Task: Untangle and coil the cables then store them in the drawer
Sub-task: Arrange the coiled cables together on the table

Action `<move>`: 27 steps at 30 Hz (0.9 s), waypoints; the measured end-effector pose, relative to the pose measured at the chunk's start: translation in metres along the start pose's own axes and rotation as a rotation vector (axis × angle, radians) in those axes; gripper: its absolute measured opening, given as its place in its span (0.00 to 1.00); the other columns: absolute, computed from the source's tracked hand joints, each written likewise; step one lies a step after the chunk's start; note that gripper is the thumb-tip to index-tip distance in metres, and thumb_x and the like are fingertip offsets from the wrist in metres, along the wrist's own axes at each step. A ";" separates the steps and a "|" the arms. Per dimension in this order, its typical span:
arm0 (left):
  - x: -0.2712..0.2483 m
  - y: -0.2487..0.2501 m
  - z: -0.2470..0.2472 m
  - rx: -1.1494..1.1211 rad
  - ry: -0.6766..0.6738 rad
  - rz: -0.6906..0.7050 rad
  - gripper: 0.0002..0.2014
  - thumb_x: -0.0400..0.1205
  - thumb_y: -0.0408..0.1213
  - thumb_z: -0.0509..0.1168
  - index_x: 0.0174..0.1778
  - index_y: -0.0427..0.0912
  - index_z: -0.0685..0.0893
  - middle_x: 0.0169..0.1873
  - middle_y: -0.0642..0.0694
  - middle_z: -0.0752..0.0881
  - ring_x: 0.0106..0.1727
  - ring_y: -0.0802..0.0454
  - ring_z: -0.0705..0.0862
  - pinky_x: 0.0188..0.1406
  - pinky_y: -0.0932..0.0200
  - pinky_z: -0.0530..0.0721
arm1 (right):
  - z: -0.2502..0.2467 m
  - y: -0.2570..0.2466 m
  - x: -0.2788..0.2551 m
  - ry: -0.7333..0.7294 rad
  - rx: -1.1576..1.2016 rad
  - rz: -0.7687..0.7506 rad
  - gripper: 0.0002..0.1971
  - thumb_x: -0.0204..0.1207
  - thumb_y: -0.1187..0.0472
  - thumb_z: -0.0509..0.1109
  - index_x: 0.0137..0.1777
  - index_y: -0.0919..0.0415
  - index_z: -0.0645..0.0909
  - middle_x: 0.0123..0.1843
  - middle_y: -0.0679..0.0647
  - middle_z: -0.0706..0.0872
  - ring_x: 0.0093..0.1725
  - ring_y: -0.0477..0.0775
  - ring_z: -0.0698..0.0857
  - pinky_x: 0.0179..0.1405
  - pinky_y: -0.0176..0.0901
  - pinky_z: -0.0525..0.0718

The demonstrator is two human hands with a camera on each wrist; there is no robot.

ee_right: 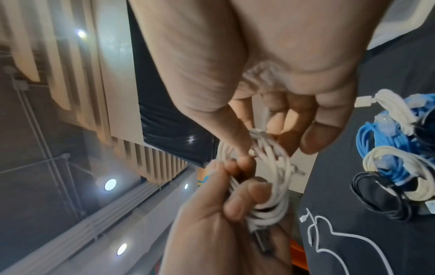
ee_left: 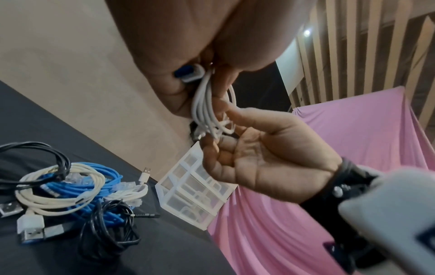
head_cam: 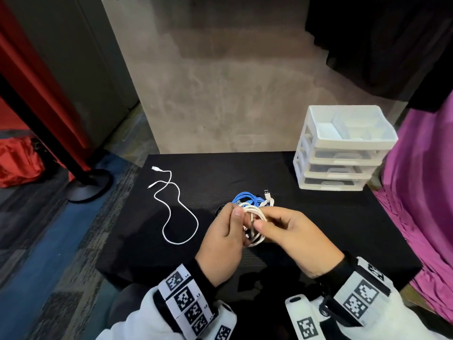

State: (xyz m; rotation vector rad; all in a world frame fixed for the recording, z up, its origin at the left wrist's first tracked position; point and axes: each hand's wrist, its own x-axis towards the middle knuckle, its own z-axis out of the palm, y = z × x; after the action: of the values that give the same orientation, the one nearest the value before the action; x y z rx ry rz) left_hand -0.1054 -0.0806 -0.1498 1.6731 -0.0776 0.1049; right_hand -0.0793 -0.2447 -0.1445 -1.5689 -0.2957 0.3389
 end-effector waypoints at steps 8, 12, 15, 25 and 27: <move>0.005 -0.021 0.009 0.188 0.112 0.119 0.16 0.89 0.55 0.53 0.46 0.53 0.82 0.52 0.51 0.77 0.50 0.47 0.82 0.47 0.46 0.88 | 0.004 0.002 0.005 0.116 0.210 0.012 0.13 0.76 0.81 0.70 0.52 0.67 0.90 0.44 0.66 0.92 0.44 0.55 0.89 0.50 0.46 0.87; 0.007 -0.012 0.011 0.171 0.077 0.160 0.16 0.92 0.42 0.55 0.47 0.38 0.82 0.50 0.46 0.77 0.49 0.56 0.83 0.43 0.64 0.85 | 0.008 0.001 0.004 0.087 0.418 0.055 0.18 0.67 0.75 0.73 0.58 0.75 0.85 0.40 0.62 0.87 0.38 0.53 0.84 0.43 0.46 0.84; 0.011 -0.013 0.007 0.202 0.063 0.188 0.15 0.92 0.37 0.54 0.45 0.36 0.82 0.48 0.46 0.77 0.47 0.60 0.84 0.44 0.68 0.82 | 0.003 -0.001 0.002 0.037 0.581 0.095 0.25 0.67 0.73 0.69 0.67 0.71 0.82 0.41 0.64 0.84 0.39 0.55 0.84 0.47 0.50 0.82; 0.023 -0.019 -0.012 0.309 0.073 0.214 0.14 0.92 0.44 0.56 0.42 0.50 0.81 0.48 0.56 0.77 0.44 0.55 0.82 0.44 0.47 0.89 | 0.001 0.005 0.000 0.114 0.056 -0.049 0.13 0.86 0.71 0.69 0.64 0.60 0.89 0.53 0.58 0.95 0.50 0.53 0.91 0.47 0.45 0.91; 0.023 -0.021 -0.016 0.266 0.046 0.176 0.15 0.91 0.45 0.56 0.40 0.52 0.81 0.44 0.56 0.79 0.41 0.57 0.81 0.42 0.53 0.85 | -0.002 0.003 -0.003 0.060 0.156 -0.007 0.12 0.88 0.69 0.65 0.64 0.64 0.89 0.53 0.63 0.94 0.50 0.56 0.92 0.45 0.42 0.91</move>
State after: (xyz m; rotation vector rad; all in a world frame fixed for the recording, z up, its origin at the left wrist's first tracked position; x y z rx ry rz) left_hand -0.0802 -0.0625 -0.1659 1.9269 -0.1826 0.2967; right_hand -0.0814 -0.2479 -0.1477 -1.4215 -0.2226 0.3014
